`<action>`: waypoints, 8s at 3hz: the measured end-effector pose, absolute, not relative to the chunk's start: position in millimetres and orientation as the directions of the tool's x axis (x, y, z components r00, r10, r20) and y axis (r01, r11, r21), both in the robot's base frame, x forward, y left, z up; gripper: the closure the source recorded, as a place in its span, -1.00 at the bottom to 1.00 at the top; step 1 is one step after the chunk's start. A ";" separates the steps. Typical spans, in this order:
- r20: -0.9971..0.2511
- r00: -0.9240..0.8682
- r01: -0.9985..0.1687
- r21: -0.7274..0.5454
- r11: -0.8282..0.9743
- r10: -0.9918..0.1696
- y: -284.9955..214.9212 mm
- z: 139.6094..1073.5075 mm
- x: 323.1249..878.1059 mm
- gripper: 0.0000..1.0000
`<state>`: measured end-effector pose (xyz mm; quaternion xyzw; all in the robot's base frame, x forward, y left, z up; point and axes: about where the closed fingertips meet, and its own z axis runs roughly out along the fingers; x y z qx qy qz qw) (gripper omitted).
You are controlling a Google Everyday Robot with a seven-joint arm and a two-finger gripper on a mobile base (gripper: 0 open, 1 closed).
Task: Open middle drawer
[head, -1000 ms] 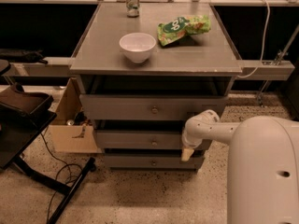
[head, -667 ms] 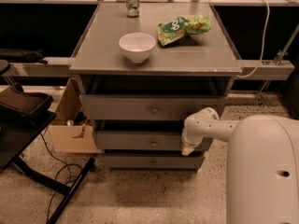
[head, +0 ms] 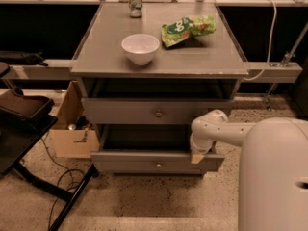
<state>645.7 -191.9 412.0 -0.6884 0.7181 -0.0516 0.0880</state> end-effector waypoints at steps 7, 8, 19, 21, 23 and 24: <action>-0.054 -0.034 -0.994 -0.098 0.039 -0.998 -202.4 423.1 587.3 -0.29; -0.054 -0.034 -0.994 -0.098 0.039 -0.998 -202.4 423.1 587.2 -0.76; -0.007 -0.029 -0.993 0.116 0.028 -1.000 -209.8 433.6 482.6 1.00; -0.009 -0.028 -0.992 0.124 0.027 -1.000 -210.6 434.8 485.4 1.00; -0.009 -0.028 -0.992 0.125 0.027 -1.000 -210.8 435.3 487.0 0.48; -0.009 -0.028 -0.992 0.125 0.027 -1.000 -210.8 435.3 487.0 0.02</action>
Offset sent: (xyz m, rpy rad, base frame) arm -0.2578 -0.1260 0.0604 -0.0472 0.4356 -0.0372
